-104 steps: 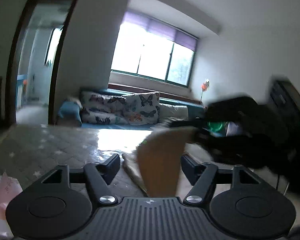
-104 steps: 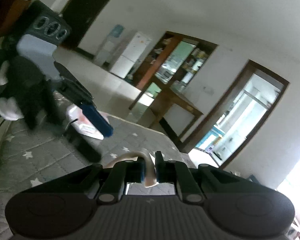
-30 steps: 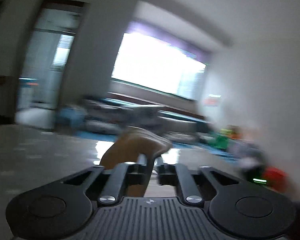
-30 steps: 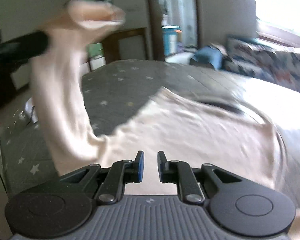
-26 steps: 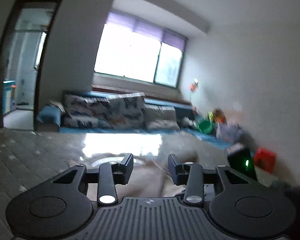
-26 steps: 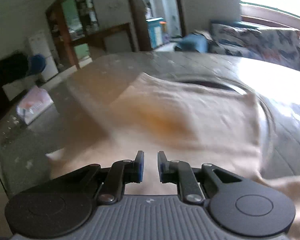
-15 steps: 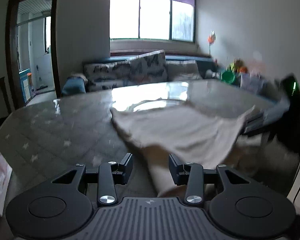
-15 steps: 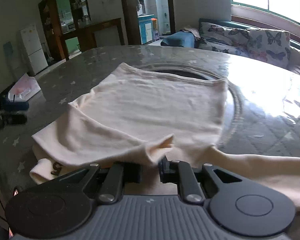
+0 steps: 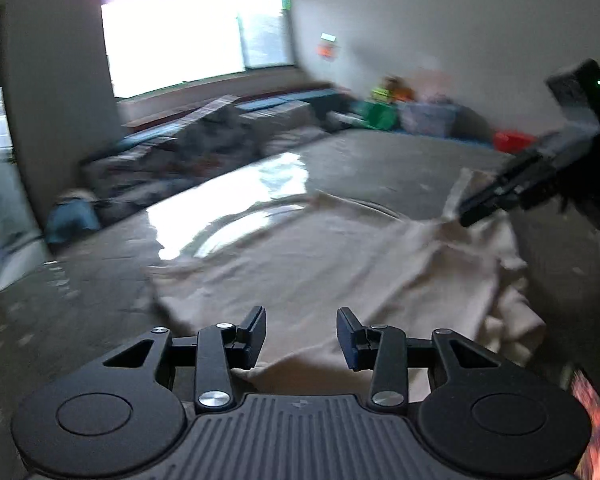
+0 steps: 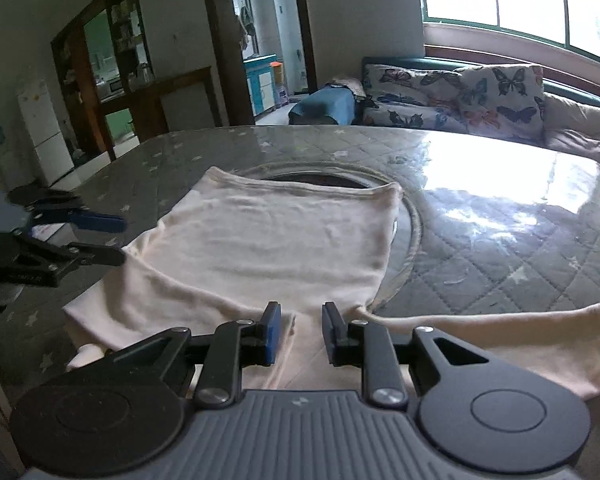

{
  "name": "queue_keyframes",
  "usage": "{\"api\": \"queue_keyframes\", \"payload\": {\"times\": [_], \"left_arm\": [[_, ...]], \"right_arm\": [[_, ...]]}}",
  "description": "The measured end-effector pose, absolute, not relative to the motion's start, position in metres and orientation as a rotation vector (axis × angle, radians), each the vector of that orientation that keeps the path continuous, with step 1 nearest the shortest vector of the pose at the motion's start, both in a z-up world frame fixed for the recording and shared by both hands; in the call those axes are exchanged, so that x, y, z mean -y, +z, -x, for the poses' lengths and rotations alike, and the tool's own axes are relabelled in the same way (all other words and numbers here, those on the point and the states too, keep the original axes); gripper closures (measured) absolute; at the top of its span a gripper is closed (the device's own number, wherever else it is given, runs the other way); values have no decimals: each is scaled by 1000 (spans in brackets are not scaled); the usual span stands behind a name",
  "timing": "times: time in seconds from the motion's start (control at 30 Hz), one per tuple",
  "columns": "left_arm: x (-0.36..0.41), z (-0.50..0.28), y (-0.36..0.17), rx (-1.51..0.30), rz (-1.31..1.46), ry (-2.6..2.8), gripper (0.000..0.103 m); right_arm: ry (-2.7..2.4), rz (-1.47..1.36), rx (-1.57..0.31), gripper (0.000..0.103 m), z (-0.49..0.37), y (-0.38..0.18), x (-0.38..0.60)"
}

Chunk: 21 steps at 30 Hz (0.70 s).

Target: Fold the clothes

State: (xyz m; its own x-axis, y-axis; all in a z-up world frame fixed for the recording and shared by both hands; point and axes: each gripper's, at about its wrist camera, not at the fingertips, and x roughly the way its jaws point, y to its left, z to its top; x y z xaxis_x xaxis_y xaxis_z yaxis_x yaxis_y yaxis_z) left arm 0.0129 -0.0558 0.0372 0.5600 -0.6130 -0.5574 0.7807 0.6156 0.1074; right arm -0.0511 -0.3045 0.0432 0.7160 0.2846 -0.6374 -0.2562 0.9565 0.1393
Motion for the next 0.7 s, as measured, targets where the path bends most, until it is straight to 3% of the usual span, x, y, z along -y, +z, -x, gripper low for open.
{"api": "queue_keyframes", "payload": {"times": [0.23,0.3,0.37,0.43,0.7], "left_arm": [[54,-43,28,-620,-405,-954,62],[53,-43,27,-634,-423,-963,68],[50,-42,29,-635,-433,-965,85],[47,-40,33,-634,-441,-965,95],[34,-34,45,-630,-476,-966,101]], "right_arm": [[337,-53,-740,77,58,33,298],[328,-47,-751,77,58,30,298],[322,-49,-762,76,58,26,298],[314,-49,-772,76,58,23,299],[309,-23,-783,73,58,14,296]]}}
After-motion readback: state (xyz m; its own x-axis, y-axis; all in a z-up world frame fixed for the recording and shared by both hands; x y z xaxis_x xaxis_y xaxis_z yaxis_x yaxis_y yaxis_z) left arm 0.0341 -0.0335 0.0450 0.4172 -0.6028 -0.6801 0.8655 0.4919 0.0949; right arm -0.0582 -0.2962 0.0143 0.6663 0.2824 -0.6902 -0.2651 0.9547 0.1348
